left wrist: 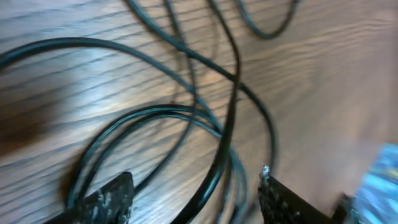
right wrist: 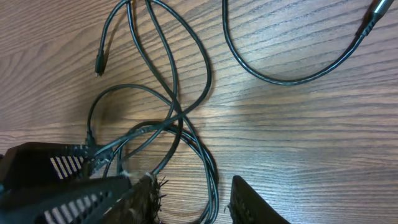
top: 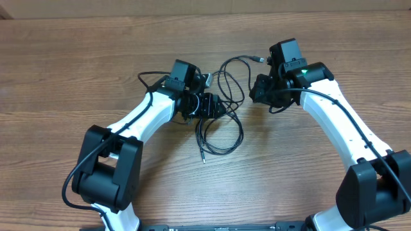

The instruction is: Untangle cables

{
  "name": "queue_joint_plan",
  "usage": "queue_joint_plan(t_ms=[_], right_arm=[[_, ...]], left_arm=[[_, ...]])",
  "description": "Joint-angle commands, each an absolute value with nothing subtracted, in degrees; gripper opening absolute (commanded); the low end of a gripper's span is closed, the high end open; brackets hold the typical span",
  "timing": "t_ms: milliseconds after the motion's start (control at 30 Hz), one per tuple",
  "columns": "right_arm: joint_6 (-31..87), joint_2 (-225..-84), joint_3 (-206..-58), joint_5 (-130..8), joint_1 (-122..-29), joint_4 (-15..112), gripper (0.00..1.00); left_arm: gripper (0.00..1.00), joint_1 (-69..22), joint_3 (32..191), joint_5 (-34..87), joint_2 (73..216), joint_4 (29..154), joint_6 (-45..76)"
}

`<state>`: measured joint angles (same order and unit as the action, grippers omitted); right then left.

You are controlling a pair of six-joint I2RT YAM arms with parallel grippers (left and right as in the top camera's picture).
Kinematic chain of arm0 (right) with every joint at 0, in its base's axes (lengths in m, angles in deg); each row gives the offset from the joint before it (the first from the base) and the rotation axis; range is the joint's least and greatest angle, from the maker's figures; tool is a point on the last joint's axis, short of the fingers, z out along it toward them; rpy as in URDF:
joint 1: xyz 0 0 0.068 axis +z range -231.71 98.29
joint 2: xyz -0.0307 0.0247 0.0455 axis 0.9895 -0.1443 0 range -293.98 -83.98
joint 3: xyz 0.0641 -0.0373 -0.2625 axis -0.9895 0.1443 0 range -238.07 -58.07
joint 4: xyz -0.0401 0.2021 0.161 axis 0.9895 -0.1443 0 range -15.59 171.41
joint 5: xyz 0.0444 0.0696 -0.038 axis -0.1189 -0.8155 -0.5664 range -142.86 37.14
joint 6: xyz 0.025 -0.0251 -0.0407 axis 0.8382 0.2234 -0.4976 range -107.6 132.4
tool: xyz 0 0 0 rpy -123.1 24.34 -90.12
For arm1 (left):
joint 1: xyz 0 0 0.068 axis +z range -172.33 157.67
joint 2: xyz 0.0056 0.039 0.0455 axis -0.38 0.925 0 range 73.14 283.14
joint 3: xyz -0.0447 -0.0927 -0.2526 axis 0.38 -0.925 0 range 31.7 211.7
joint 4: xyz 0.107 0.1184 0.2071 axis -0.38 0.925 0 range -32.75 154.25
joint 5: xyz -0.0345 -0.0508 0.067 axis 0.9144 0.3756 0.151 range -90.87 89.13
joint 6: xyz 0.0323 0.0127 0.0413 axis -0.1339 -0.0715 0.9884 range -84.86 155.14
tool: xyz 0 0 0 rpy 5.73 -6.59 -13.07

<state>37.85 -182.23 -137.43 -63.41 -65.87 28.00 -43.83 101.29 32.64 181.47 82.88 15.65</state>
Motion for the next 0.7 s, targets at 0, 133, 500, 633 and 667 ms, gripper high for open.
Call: queue_joint_plan(t_ms=[0,133,500,633,667], right_arm=[[38.1,-182.1,-137.8,-63.9,-66.0,28.1,0.36],[38.1,-182.1,-137.8,-63.9,-66.0,27.9,0.35],[38.1,-182.1,-137.8,-63.9,-66.0,27.9,0.35],[38.1,-182.1,-137.8,-63.9,-66.0,27.9,0.35],[38.1,-182.1,-137.8,-63.9,-66.0,27.9,0.35]], left_arm=[[0.65,-42.2,101.0,39.7,181.9,82.0,17.1],[0.54,-41.8,101.0,40.6,181.9,82.3,17.2],[0.59,-45.8,101.0,29.3,181.9,87.9,20.6],[0.27,-46.4,101.0,25.1,181.9,87.3,20.5],[0.12,-46.3,101.0,25.0,181.9,86.8,20.2]])
